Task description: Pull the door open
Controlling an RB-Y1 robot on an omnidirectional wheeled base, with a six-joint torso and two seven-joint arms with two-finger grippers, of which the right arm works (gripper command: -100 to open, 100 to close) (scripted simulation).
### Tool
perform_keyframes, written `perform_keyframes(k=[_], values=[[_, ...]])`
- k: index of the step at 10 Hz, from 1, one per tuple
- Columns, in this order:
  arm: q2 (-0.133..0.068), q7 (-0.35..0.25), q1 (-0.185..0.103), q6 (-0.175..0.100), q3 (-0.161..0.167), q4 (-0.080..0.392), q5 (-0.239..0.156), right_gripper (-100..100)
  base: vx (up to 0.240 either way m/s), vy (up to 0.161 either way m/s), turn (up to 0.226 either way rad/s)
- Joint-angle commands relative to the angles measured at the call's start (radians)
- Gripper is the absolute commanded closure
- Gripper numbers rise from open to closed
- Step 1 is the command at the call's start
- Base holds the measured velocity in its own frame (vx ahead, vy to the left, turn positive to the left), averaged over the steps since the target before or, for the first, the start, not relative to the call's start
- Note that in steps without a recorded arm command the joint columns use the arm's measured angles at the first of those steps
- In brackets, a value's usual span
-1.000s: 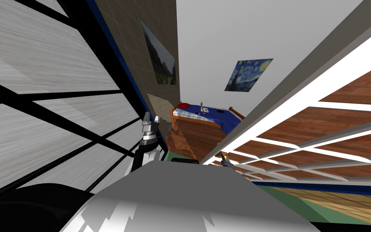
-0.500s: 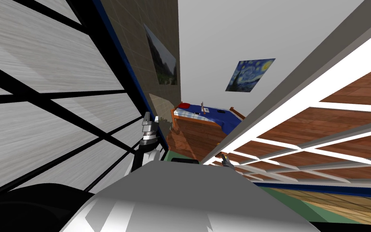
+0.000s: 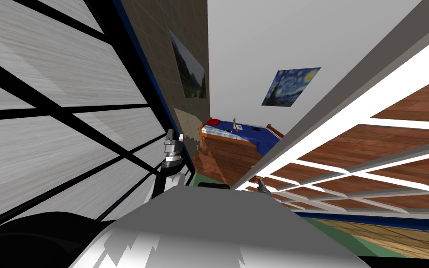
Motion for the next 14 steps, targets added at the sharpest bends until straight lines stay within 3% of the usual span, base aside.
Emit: perform_keyframes(k=[1, 7, 14], values=[[0.007, -0.05, 0.007, 0.003, 0.019, 0.001, -0.008, 100, -0.03, -0.006, 0.044], [0.003, -0.178, 0.016, -0.001, 0.036, -0.002, -0.034, 100, -0.024, -0.007, 0.03], [-0.004, -0.371, 0.031, -0.007, 0.064, -0.007, -0.079, 100, -0.025, -0.007, 0.036]])
